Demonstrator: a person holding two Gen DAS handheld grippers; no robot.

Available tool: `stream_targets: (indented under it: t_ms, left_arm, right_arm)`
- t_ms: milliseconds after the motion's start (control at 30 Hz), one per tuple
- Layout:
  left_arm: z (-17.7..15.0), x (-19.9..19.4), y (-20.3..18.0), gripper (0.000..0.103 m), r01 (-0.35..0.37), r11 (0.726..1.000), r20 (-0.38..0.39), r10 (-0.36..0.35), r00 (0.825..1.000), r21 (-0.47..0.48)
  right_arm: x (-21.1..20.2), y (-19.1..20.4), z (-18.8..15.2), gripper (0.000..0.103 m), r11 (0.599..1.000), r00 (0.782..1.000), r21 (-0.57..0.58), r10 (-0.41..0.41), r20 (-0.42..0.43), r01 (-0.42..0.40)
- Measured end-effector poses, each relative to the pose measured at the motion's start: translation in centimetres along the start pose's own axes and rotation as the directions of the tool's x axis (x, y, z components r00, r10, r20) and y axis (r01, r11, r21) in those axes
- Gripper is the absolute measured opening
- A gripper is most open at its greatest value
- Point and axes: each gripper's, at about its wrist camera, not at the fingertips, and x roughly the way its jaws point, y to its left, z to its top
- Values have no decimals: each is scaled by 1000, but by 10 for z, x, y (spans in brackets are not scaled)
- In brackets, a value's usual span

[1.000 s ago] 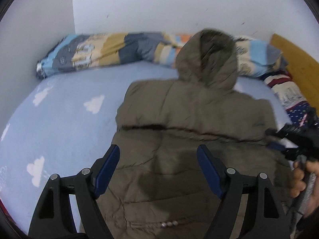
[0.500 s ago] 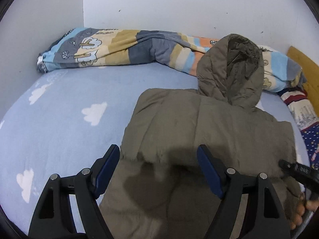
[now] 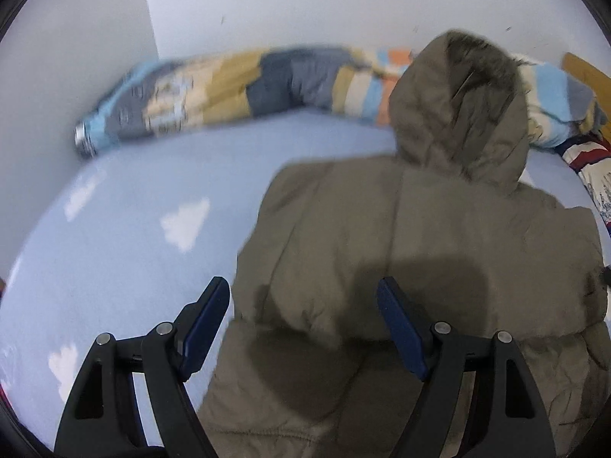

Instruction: Fold large clothes

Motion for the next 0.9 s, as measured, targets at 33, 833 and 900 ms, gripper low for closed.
stream_targets:
  t_ms: [33, 833, 900]
  left_arm:
    - [1, -2, -4, 79, 18, 1000, 16, -18, 1000, 11]
    - [-27, 6, -63, 79, 127, 979, -58, -119, 991, 158]
    - [-29, 13, -66, 79, 136, 978, -81, -124, 989, 161]
  right_arm:
    - [6, 5, -2, 50, 1000, 1000, -15, 24, -11, -24]
    - [20, 11, -5, 52, 997, 990, -3, 82, -112, -82]
    - [28, 9, -10, 52, 997, 988, 4, 75, -133, -76]
